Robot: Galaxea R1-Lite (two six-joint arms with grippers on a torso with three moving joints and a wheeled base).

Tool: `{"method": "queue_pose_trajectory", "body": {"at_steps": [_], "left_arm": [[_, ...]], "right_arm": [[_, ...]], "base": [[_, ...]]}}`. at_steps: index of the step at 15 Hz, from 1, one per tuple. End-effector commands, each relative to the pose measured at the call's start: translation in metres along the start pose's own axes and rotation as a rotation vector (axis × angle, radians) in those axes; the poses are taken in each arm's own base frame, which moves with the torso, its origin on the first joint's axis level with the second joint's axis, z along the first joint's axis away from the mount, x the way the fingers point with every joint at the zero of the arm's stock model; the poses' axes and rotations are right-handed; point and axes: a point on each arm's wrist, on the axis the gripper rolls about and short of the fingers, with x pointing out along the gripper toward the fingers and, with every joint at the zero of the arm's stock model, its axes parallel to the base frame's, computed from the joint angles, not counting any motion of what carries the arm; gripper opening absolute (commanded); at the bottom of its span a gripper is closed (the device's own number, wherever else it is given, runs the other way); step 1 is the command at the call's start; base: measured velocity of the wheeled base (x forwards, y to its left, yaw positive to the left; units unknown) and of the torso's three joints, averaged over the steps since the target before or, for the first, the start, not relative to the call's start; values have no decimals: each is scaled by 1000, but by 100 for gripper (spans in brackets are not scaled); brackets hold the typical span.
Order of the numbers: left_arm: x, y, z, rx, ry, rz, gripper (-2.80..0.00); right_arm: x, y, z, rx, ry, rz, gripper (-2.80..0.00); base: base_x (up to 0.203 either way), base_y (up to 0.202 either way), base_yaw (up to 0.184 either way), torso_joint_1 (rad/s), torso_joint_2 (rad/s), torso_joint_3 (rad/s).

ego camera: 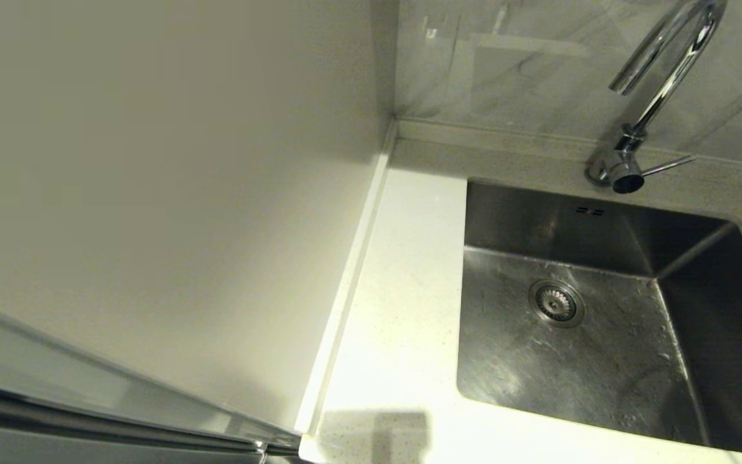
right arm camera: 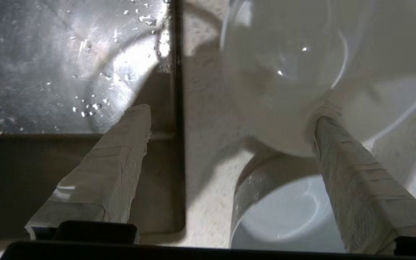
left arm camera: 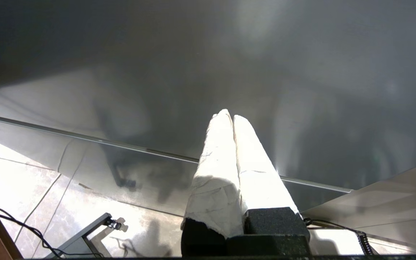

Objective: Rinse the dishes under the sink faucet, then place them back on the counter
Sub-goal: Put a bowl into the sink

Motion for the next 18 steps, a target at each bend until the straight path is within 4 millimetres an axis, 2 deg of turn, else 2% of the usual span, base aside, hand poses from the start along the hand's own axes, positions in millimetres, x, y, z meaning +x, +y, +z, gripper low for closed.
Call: {"method": "queue_pose_trajectory", "body": {"at_steps": [1, 7, 8, 9, 18], "left_arm": [[0, 0, 0, -1, -3, 2, -280], [0, 0, 0, -1, -3, 0, -280], [0, 0, 0, -1, -3, 2, -280], [0, 0, 0, -1, -3, 0, -280], [0, 0, 0, -1, -3, 2, -280]], "right_arm": [[18, -6, -4, 12, 32, 25, 0], [35, -12, -5, 17, 57, 36, 0], [36, -11, -5, 10, 51, 31, -20], [37, -11, -3, 2, 42, 29, -280], [29, -2, 8, -52, -45, 41, -280]], "base": [[0, 0, 0, 0, 0, 0], [0, 0, 0, 0, 0, 0], [0, 0, 0, 0, 0, 0], [0, 0, 0, 0, 0, 0], [0, 0, 0, 0, 0, 0]]}}
